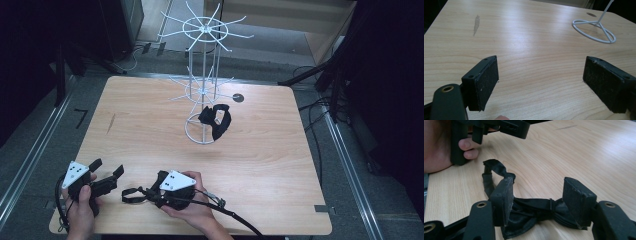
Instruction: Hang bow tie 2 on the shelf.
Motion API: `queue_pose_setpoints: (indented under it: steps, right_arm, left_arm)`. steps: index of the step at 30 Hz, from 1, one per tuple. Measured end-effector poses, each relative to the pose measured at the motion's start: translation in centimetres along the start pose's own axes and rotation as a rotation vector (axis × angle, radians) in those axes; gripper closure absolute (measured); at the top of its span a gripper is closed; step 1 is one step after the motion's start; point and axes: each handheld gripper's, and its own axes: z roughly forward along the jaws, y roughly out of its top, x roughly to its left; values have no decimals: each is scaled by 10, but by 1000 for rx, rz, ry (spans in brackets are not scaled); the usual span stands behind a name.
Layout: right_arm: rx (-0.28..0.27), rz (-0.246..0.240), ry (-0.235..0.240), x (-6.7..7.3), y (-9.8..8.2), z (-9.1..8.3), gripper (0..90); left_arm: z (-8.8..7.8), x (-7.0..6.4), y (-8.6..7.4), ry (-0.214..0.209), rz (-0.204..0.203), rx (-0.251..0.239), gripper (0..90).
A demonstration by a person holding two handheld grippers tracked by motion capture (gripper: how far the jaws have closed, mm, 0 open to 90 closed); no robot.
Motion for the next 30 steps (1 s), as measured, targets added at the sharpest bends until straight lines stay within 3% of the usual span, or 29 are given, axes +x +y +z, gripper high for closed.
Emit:
queue_pose_setpoints:
  steps: [6, 14, 20, 21, 22, 23, 25, 30]
  right_arm:
    - [18, 10, 24, 1, -1, 8, 441]
    - [80, -16, 35, 3, -4, 17, 418]
    - [109, 7, 46, 2, -3, 19, 420]
    - [157, -3, 36, 3, -2, 23, 443]
    - [157, -3, 36, 3, -2, 23, 443]
    - [189, -35, 12, 7, -2, 26, 465]
    - [196, -53, -1, 9, -2, 26, 489]
    - [198, -26, -6, 7, -2, 27, 584]
  left_arm:
    - [0, 0, 0, 0, -1, 0, 140]
    - [0, 0, 0, 2, 2, 5, 140]
    - [0, -1, 0, 4, 7, 3, 140]
    - [0, -1, 0, 4, 6, 4, 140]
    - [0, -1, 0, 4, 6, 3, 140]
    - [0, 0, 0, 2, 5, 3, 140]
    - [0, 0, 0, 3, 4, 5, 140]
    - [0, -1, 0, 4, 5, 4, 140]
